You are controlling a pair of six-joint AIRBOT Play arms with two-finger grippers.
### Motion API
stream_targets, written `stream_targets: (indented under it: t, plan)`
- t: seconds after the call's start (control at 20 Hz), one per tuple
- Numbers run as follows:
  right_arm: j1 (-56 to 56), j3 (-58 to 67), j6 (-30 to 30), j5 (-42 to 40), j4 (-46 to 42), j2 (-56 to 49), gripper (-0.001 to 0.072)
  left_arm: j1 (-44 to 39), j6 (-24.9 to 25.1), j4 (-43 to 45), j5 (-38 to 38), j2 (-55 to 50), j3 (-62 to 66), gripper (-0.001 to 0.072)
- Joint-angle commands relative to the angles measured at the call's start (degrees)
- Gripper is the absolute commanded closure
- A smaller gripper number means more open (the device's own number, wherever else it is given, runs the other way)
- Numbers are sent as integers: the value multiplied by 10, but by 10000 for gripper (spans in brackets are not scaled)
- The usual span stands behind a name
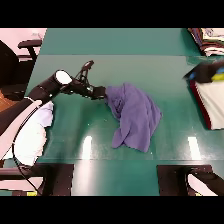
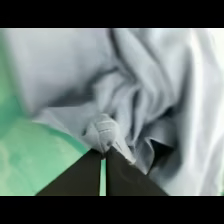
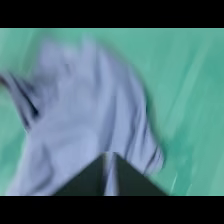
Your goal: Fold the shirts.
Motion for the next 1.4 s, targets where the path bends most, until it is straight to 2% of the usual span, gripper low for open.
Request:
stream_targets:
  t: [0.0, 0.2, 0.35, 0.5, 0.55, 0.65, 0.7, 0.85, 0.95, 1.15, 1.35]
  plan:
    - [0, -223, 14, -64, 12, 21, 237, 28, 0, 62, -38, 8, 4, 682]
    - [0, -394, 13, -146, 85, -13, 223, 28, 1, 77, -43, 8, 4, 682]
    - [0, -427, 1, -193, 133, -61, 274, 28, 1, 77, -38, 8, 4, 682]
    - [0, -426, -52, -231, 219, -102, 285, 28, 1, 77, -37, 8, 4, 682]
    - [0, -426, -65, -244, 244, -112, 327, 28, 1, 77, -36, 8, 4, 682]
    - [0, -425, -83, -257, 260, -123, 594, 28, 1, 77, -33, 8, 4, 682]
    - [0, -425, -85, -263, 256, -122, 692, 28, 1, 77, -33, 8, 4, 682]
    - [-19, -393, -84, -263, 216, -80, 694, 47, -4, 77, -35, 18, 14, 682]
    - [-51, -332, -83, -230, 165, -28, 694, 78, -3, 77, -35, 47, 35, 682]
    - [-122, -157, -84, -147, 92, 61, 694, 132, 2, 79, -33, 147, 113, 683]
    - [-169, 20, -84, -74, 75, 110, 694, 139, 16, 97, -37, 257, 223, 683]
